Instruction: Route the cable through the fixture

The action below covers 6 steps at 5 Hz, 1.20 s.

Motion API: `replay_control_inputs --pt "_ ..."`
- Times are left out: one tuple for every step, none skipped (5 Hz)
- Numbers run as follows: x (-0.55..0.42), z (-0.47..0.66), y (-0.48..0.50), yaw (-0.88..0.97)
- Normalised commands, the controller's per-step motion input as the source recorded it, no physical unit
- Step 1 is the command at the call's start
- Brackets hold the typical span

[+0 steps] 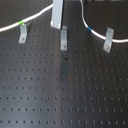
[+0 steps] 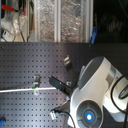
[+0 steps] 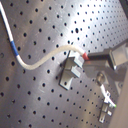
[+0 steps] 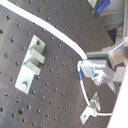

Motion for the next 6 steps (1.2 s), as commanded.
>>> replay_control_inputs --pt "-0.086 0.08 -0.02 0.01" --pt "-0.338 0.43 0.491 -0.12" --pt "0.037 0.48 0.57 -0.53" --pt "-0.068 0.46 0.478 -0.58" --pt "-0.005 0.04 0.085 0.0" --pt "-0.054 0.25 0.006 -1.0"
